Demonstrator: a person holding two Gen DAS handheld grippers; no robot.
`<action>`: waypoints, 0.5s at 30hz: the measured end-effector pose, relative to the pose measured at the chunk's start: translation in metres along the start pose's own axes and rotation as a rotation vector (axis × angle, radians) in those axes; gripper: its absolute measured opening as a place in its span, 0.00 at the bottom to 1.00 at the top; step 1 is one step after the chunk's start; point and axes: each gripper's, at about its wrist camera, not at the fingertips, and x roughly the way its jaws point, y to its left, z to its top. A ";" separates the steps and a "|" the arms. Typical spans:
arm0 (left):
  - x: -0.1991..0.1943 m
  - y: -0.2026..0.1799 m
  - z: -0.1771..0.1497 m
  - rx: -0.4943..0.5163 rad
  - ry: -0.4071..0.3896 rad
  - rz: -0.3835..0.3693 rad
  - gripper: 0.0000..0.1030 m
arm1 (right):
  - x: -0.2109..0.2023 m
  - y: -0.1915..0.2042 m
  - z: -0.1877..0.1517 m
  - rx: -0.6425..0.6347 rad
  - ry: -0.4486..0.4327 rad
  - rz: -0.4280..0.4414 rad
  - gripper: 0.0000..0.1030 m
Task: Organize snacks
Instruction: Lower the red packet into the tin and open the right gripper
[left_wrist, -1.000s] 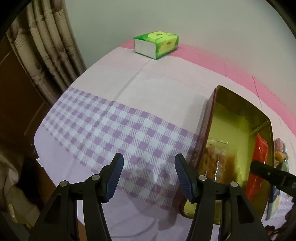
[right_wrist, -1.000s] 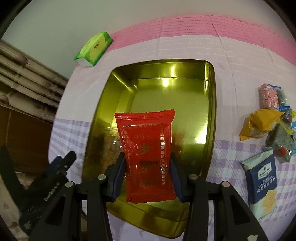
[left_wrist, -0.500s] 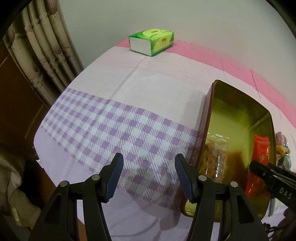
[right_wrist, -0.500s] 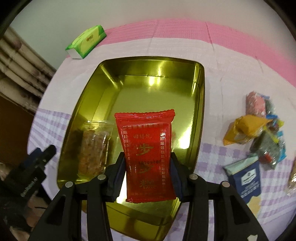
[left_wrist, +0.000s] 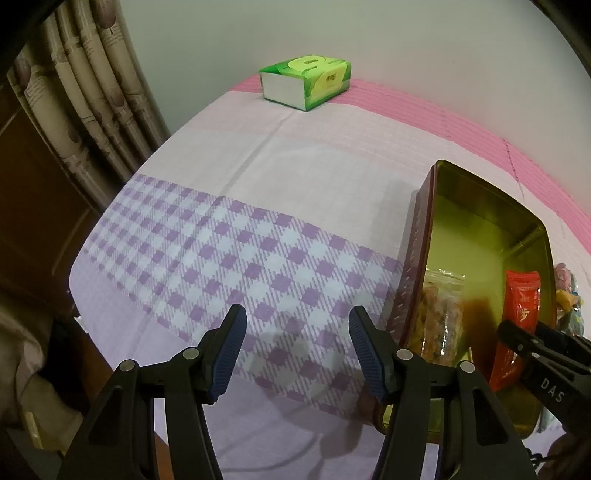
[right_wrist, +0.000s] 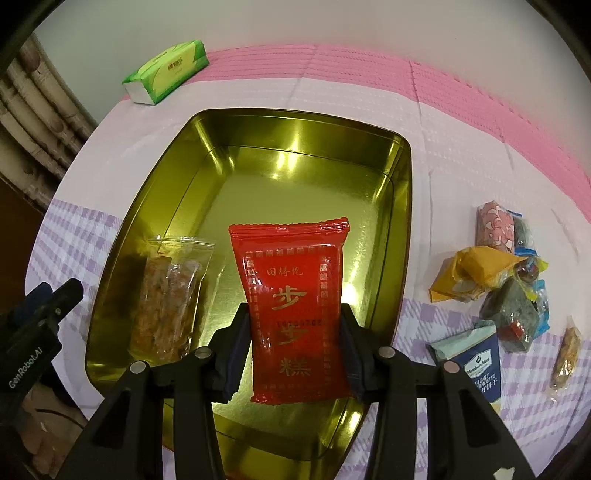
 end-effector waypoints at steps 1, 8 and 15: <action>0.000 0.000 0.000 -0.001 -0.001 -0.001 0.57 | 0.000 0.000 0.000 -0.001 -0.001 0.002 0.42; 0.000 0.001 -0.001 0.005 0.000 -0.001 0.57 | -0.002 -0.001 0.001 0.005 -0.008 0.019 0.43; 0.001 0.001 0.000 -0.001 -0.001 0.006 0.57 | -0.026 -0.015 -0.004 0.019 -0.066 0.046 0.45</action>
